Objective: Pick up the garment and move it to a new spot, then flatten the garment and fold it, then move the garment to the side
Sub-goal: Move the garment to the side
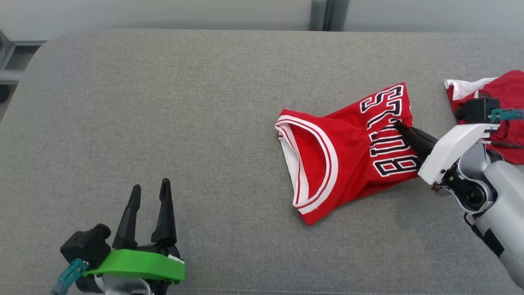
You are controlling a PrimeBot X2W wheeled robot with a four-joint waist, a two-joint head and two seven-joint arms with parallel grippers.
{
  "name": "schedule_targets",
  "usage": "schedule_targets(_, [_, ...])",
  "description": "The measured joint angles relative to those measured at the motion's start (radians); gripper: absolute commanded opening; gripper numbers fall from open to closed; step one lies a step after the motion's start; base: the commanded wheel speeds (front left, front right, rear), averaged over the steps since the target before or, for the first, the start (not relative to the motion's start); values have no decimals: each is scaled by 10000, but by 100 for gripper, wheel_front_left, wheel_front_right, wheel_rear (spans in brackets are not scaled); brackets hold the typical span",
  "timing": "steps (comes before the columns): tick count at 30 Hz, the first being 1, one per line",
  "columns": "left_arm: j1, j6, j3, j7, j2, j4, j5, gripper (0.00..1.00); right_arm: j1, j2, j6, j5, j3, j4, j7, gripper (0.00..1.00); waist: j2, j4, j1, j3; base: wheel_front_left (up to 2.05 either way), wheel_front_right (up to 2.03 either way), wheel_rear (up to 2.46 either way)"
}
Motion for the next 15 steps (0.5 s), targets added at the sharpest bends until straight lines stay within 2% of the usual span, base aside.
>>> schedule_targets(9, [31, 10, 17, -2, -4, -17, -13, 100, -848, -945, 0, -489, 290, -481, 435, 0, 0, -660, 0, -175, 0, 0, 0])
schedule_targets(15, [31, 12, -107, -2, -15, -71, -12, 100, -1425, -1749, 0, -614, 130, -520, 819, 0, 0, -945, 0, -147, 0, 0, 0])
